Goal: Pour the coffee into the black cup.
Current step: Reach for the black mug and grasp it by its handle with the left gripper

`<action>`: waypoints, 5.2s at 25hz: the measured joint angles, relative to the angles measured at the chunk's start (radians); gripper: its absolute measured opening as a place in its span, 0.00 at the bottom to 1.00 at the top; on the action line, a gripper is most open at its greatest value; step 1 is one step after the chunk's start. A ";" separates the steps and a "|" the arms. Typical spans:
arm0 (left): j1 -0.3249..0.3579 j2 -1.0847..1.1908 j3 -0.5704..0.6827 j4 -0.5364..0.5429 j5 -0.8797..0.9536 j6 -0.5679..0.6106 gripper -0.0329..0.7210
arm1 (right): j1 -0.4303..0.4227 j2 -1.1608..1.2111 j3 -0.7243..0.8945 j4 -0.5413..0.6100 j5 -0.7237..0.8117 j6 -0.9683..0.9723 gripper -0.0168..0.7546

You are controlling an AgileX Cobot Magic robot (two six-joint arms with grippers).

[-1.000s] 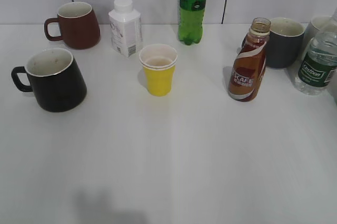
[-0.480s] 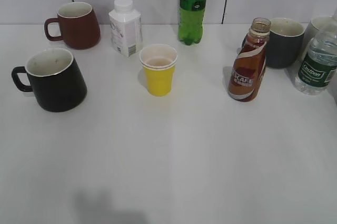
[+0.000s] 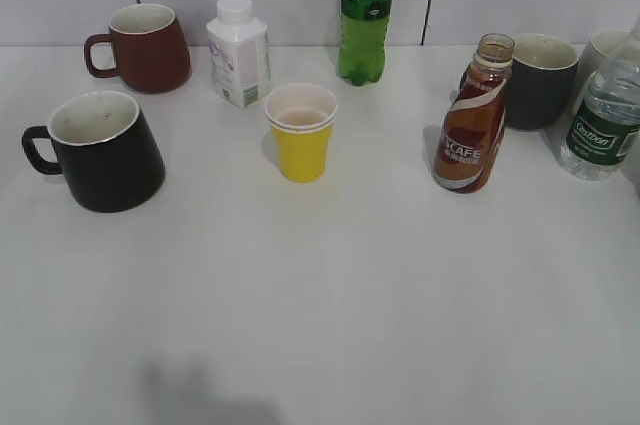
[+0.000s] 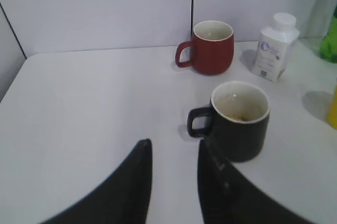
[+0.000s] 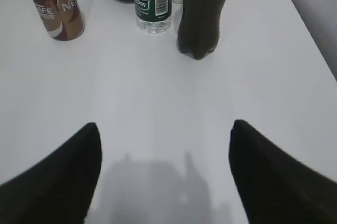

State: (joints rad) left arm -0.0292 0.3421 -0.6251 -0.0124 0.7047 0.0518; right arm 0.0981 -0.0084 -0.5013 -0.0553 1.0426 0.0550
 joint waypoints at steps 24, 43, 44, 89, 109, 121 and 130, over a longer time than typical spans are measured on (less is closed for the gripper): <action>-0.030 0.468 0.408 -0.110 -0.943 0.000 0.51 | 0.000 0.000 0.000 0.000 0.000 0.000 0.78; -0.035 1.027 0.406 -0.100 -1.402 0.000 0.55 | 0.000 0.000 0.000 0.000 0.000 0.000 0.78; -0.035 1.058 0.404 -0.100 -1.417 0.000 0.55 | 0.000 0.000 0.000 0.000 0.000 0.000 0.78; -0.035 1.467 0.276 0.107 -1.804 -0.026 0.55 | 0.000 0.000 0.000 0.000 0.000 0.000 0.78; -0.009 1.474 0.208 0.174 -1.759 -0.069 0.53 | 0.000 0.000 0.000 0.000 0.000 0.000 0.78; -0.009 1.495 0.109 0.215 -1.628 -0.072 0.40 | 0.000 0.000 0.000 0.000 0.000 0.001 0.78; -0.009 1.564 0.025 0.334 -1.651 -0.073 0.19 | 0.000 0.000 0.000 0.000 0.000 0.000 0.78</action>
State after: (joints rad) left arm -0.0382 1.9065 -0.6004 0.3213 -0.9461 -0.0210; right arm 0.0981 -0.0084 -0.5013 -0.0553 1.0426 0.0552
